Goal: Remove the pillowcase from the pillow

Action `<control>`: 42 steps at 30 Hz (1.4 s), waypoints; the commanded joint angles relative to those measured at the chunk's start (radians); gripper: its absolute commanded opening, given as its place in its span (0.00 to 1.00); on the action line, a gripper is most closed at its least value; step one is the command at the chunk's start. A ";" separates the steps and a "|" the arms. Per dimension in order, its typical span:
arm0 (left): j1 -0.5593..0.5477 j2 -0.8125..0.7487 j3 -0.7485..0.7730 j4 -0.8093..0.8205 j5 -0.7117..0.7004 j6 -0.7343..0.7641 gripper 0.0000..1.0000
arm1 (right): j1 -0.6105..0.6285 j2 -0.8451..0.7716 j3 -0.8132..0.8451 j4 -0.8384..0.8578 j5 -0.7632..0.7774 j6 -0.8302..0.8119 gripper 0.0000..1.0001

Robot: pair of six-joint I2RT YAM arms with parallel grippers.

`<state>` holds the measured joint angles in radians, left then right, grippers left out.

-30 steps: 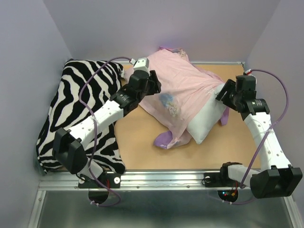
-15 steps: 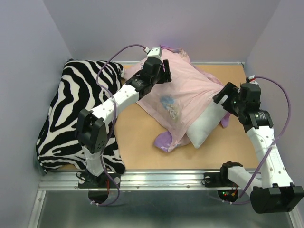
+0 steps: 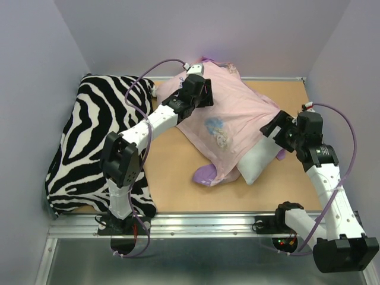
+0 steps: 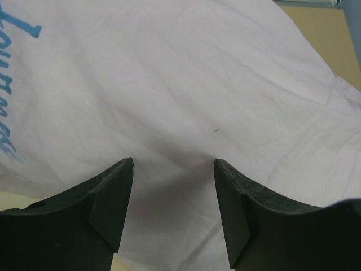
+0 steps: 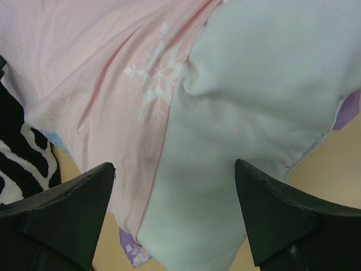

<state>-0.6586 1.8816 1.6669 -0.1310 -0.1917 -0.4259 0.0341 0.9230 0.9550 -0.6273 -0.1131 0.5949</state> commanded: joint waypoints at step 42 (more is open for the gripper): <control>0.152 -0.056 0.051 0.014 -0.043 0.015 0.43 | -0.014 -0.009 0.008 0.089 0.309 0.042 0.01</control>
<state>-0.5251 1.9083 1.7466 -0.1234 -0.2459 -0.4252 0.0357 0.9016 0.7746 -0.5171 -0.0299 0.7006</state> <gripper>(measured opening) 0.325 0.077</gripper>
